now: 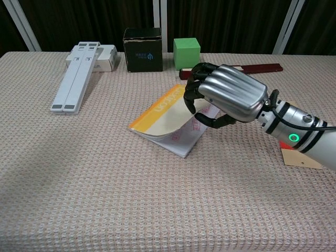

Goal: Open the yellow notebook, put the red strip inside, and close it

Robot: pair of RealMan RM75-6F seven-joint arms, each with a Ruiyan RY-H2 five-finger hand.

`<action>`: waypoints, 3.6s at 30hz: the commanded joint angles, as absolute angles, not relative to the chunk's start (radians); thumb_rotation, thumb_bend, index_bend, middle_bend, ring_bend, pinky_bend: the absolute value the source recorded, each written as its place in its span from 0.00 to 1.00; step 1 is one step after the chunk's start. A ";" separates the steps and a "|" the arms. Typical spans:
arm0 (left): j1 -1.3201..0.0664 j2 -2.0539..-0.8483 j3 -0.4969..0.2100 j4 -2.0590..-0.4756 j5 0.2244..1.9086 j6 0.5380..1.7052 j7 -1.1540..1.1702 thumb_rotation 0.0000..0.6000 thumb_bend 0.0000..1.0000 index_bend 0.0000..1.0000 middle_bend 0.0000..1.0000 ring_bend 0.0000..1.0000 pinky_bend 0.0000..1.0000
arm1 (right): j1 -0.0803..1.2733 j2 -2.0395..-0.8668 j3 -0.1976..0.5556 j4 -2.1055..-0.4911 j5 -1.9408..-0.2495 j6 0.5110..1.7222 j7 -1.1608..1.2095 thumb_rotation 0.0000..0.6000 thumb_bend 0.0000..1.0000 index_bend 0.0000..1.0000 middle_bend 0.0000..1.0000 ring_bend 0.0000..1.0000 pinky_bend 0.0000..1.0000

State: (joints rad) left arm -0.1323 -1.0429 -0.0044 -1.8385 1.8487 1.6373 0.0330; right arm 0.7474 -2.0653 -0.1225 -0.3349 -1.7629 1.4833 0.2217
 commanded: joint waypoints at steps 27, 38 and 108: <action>-0.152 -1.024 -0.019 -1.941 1.838 1.577 0.144 1.00 0.03 0.36 0.22 0.13 0.18 | 1.049 -1.814 -0.206 -0.407 -2.054 1.628 0.284 1.00 0.43 0.69 0.47 0.31 0.23; -0.154 -1.028 -0.024 -1.909 1.806 1.572 0.102 1.00 0.03 0.35 0.22 0.13 0.18 | 1.158 -2.000 -0.192 -0.256 -2.021 1.534 0.404 1.00 0.39 0.69 0.47 0.32 0.24; -0.151 -1.056 -0.015 -1.925 1.847 1.588 0.135 1.00 0.03 0.36 0.22 0.13 0.18 | 0.612 -1.555 -0.286 -0.612 -1.917 1.395 0.209 1.00 0.15 0.23 0.18 0.01 0.00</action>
